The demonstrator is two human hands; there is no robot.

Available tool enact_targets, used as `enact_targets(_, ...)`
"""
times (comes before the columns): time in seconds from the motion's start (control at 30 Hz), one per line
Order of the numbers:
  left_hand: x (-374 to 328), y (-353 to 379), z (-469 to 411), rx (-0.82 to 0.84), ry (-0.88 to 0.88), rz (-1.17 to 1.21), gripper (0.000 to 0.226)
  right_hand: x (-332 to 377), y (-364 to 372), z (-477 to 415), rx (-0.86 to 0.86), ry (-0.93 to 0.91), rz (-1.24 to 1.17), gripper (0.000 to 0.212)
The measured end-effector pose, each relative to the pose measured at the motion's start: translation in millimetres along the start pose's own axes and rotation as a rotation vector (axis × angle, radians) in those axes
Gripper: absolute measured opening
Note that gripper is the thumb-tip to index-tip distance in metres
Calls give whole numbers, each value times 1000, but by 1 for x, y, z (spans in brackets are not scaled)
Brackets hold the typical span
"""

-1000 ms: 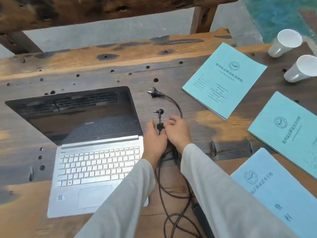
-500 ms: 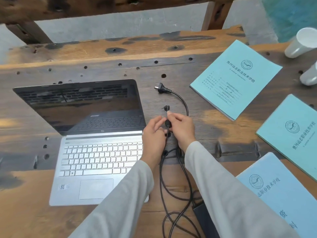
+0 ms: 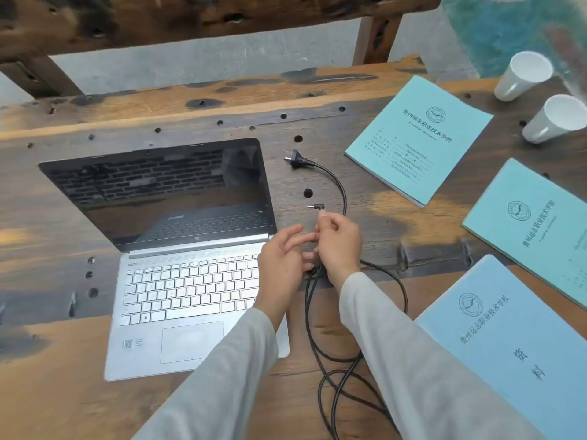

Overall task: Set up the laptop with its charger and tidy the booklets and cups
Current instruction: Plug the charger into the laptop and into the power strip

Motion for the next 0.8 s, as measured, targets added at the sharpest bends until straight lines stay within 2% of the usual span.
enact_targets(0.17, -5, -30, 10, 166, 289, -535, 52, -6, 8, 29, 5, -23, 128, 29)
enact_targets(0.37, 8, -56, 10, 256, 424, -971, 58, -28, 6, 59, -41, -82, 326, 40)
enact_targets(0.53, 8, -59, 8, 341, 662, -1116, 62, -37, 8, 61, -15, -161, 438, 26)
enact_targets(0.63, 10, -55, 5, 366, 675, -1210, 65, -40, 10, 55, -16, -116, 440, 31)
enact_targets(0.8, 6, -51, 4, 302, 700, -1216, 52, -38, 20, 49, 37, -131, 423, 34)
Point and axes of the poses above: each hand's wrist, its own z-axis away from the middle knuckle, its own y-axis out of the palm, x = y × z, the point moved 6 cm from there along -z, towards the middle knuckle, and after that the axes turned 6 degrees about y, right-handed, at the moved point
